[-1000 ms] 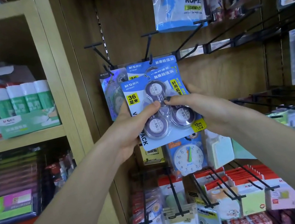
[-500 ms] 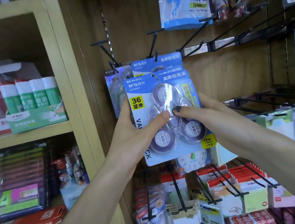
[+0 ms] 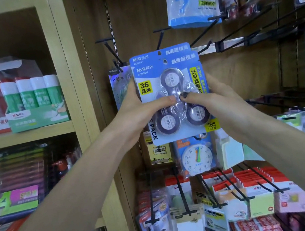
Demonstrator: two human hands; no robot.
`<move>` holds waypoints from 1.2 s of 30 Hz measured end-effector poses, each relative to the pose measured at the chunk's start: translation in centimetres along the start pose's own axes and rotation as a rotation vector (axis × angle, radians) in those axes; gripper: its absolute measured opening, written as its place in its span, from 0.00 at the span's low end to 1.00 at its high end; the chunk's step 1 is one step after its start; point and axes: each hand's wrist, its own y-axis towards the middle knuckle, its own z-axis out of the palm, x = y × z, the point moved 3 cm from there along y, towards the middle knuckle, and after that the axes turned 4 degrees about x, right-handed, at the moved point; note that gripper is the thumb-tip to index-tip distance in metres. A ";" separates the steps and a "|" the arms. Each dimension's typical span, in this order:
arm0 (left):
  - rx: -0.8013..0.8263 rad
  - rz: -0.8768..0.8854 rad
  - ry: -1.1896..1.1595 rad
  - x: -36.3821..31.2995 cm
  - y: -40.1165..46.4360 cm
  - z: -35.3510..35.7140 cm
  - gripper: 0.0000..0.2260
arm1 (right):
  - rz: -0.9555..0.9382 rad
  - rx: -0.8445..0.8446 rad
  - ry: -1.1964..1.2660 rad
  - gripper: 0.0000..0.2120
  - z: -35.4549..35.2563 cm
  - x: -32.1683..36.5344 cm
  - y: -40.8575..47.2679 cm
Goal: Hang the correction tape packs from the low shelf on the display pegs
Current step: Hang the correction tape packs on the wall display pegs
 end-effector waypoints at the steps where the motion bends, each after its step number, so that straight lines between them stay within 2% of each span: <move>1: -0.005 -0.002 -0.003 0.0 0.3 0.0 0.32 | -0.006 -0.021 -0.002 0.19 -0.1 -0.1 0.3; 12: -0.021 -0.006 0.046 -0.1 1.8 0.3 0.37 | 0.026 -0.071 0.099 0.18 -0.6 -0.2 1.3; 15: -0.049 -0.031 0.063 0.2 2.2 0.1 0.41 | 0.067 -0.073 0.109 0.15 -0.6 -0.6 1.9; 19: -0.093 -0.069 0.105 0.6 2.6 0.2 0.51 | 0.129 -0.114 0.114 0.15 -0.4 -1.5 3.1; 26: -0.083 -0.108 0.144 1.7 2.0 0.6 0.41 | 0.139 -0.126 0.072 0.14 -0.5 -2.3 3.7; 31: -0.174 -0.149 0.245 2.1 1.2 0.7 0.32 | 0.089 -0.113 -0.034 0.16 -0.6 -2.6 3.0; 36: -0.253 -0.101 0.352 1.7 0.3 0.7 0.32 | 0.029 -0.095 -0.112 0.16 -0.5 -2.4 1.8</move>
